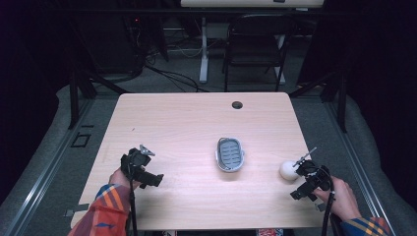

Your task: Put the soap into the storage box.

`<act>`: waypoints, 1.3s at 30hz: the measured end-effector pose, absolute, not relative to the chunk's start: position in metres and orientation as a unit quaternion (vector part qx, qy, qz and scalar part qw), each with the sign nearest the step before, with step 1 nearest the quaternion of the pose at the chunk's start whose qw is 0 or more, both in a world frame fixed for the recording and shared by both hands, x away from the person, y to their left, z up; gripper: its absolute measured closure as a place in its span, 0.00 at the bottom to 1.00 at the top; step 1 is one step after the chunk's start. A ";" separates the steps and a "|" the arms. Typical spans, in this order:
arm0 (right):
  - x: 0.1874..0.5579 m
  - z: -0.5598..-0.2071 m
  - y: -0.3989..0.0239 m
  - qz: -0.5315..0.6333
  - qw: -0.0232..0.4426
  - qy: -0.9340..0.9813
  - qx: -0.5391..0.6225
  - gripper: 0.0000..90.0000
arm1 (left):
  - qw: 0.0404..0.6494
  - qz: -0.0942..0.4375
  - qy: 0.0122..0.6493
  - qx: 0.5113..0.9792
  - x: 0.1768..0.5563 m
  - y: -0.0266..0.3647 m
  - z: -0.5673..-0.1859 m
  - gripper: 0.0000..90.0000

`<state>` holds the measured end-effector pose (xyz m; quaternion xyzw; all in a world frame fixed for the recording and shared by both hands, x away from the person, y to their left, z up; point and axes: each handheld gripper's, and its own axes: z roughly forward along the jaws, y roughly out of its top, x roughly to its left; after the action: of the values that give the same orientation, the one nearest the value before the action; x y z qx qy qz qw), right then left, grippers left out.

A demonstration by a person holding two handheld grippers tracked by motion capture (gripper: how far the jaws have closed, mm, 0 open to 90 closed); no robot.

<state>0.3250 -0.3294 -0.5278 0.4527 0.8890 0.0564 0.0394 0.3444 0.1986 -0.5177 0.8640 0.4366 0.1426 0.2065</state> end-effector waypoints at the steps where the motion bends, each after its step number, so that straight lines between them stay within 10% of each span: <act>1: 0.325 -0.528 -0.329 0.055 0.039 0.890 0.451 0.00 | 0.206 0.143 0.436 0.864 0.344 0.199 -0.518 0.00; 39: 0.335 -0.527 -0.326 0.066 0.043 0.898 0.433 0.00 | 0.204 0.139 0.435 0.866 0.345 0.197 -0.519 0.00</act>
<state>0.3353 -0.3261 -0.5270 0.4332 0.8979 0.0660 0.0429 0.3453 0.1975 -0.5187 0.8658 0.4353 0.1395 0.2037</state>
